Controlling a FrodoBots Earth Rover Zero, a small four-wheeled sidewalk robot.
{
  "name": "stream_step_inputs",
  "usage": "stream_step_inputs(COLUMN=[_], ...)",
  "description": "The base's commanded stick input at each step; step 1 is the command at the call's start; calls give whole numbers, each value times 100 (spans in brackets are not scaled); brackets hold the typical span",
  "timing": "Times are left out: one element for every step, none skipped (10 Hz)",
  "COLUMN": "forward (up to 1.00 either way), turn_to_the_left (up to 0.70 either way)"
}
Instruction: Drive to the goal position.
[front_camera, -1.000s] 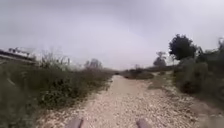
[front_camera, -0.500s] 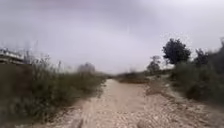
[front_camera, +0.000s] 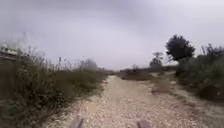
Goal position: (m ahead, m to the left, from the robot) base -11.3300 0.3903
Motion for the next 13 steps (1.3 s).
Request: stream_step_inputs(forward=[0, 0, 0, 0, 0, 0, 0, 0, 0, 0, 0, 0, 0], turn_to_the_left=[-85, -85, -85, -85, -85, -85, -85, -85, -85, -85, -85, -85, -85])
